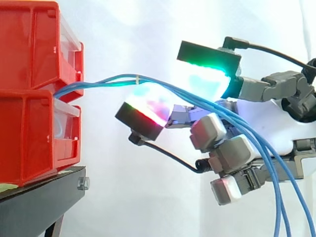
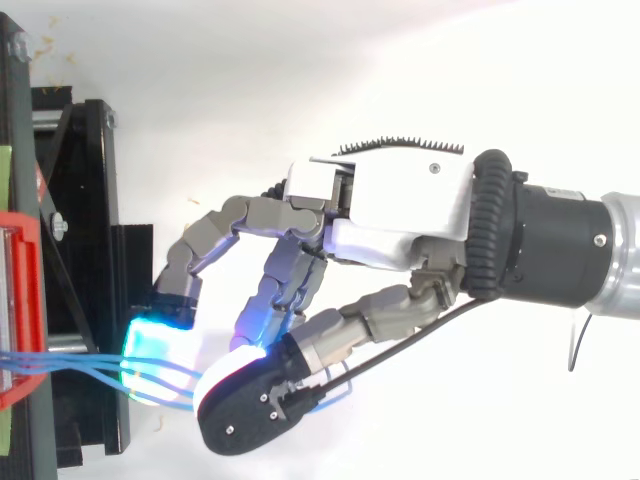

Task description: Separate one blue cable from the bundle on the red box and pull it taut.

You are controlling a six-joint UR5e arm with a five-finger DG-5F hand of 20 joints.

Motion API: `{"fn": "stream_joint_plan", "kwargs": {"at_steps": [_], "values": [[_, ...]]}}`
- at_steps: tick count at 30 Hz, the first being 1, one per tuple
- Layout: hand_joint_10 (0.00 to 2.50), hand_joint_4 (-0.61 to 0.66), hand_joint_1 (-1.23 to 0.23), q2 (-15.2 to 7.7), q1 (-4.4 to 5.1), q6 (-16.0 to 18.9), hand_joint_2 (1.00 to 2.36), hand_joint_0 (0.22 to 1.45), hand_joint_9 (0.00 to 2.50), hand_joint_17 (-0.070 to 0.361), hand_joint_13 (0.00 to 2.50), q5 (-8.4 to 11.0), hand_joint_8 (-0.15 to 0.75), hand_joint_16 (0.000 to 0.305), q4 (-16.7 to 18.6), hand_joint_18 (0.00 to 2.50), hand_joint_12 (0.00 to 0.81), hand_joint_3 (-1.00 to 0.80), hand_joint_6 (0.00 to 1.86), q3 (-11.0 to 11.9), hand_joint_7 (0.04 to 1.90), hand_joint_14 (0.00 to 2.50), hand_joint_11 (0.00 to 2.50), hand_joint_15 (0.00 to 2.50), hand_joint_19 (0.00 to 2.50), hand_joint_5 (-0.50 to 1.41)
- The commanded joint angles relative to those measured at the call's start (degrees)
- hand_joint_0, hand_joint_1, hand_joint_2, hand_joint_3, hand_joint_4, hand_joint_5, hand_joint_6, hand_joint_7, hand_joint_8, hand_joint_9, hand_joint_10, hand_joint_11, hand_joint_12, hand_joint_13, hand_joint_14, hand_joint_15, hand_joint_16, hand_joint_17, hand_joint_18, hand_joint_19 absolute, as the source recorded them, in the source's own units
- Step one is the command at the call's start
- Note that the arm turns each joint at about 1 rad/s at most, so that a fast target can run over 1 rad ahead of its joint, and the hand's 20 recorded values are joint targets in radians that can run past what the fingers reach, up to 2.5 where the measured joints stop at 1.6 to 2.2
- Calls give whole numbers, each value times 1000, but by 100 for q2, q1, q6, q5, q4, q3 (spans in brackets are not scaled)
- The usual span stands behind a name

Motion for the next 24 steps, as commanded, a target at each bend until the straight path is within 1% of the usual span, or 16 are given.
{"fn": "stream_joint_plan", "kwargs": {"at_steps": [1, 3, 5, 7, 8, 10, 12, 13, 15, 16, 17, 18, 20, 23, 24], "values": [[25, 59, -690, 74, -34, -47, 1000, 558, 1290, 135, 1326, -80, 319, 60, -132, 1007, 450, -500, 900, 0, 778, 28, 718, 814, 710, -80], [24, 46, -631, 74, -34, -82, 1000, 567, 1303, 134, 1334, -80, 319, 60, -158, 1013, 449, -500, 899, 0, 790, 28, 714, 817, 721, -79], [26, 31, -636, 83, -34, -126, 1001, 576, 1299, 134, 1333, -89, 321, 60, -220, 1011, 448, -480, 901, 0, 802, 28, 701, 822, 725, -83], [23, 51, -665, 74, -43, -153, 1005, 586, 1265, 135, 1329, -106, 327, 60, -273, 1011, 448, -426, 905, 0, 785, 28, 702, 819, 722, -91], [23, 53, -708, 74, -43, -153, 1010, 599, 1242, 136, 1314, -115, 326, 60, -273, 1011, 447, -381, 915, 0, 752, 28, 711, 818, 716, -99], [25, 68, -768, 83, -43, -170, 1011, 623, 1215, 136, 1304, -124, 332, 61, -273, 1011, 448, -351, 927, 0, 734, 27, 719, 813, 715, -110], [26, 4, -813, 101, -43, -188, 1013, 665, 1185, 135, 1291, -124, 323, 60, -273, 1010, 444, -337, 944, 0, 704, 28, 702, 806, 694, -122], [25, -7, -827, 109, -52, -205, 1013, 675, 1182, 135, 1289, -124, 320, 60, -281, 1008, 444, -337, 947, 0, 698, 28, 708, 811, 693, -124], [24, -72, -855, 145, -61, -293, 1010, 721, 1170, 133, 1288, -124, 310, 59, -317, 1000, 443, -388, 957, 0, 692, 28, 710, 808, 678, -132], [25, -79, -861, 188, -52, -355, 1009, 728, 1168, 132, 1288, -124, 306, 59, -360, 999, 440, -398, 958, 0, 690, 28, 711, 809, 677, -134], [24, -128, -867, 197, -61, -416, 1000, 753, 1166, 131, 1284, -124, 302, 58, -413, 999, 436, -498, 958, 0, 684, 28, 723, 796, 671, -138], [22, -158, -880, 215, -61, -443, 1000, 763, 1165, 131, 1278, -124, 299, 58, -431, 1000, 436, -500, 957, 0, 681, 28, 720, 796, 661, -138], [26, -185, -893, 276, -61, -531, 1000, 773, 1166, 131, 1279, -124, 296, 58, -598, 1000, 434, -500, 957, 0, 685, 29, 719, 801, 651, -139], [26, -225, -920, 373, -70, -566, 1000, 769, 1194, 129, 1279, -124, 290, 57, -905, 998, 430, -500, 963, 0, 719, 28, 739, 807, 652, -126], [26, -222, -930, 399, -70, -574, 1000, 766, 1247, 127, 1286, -124, 299, 56, -976, 995, 429, -500, 957, 0, 839, 31, 771, 813, 653, -101]]}}
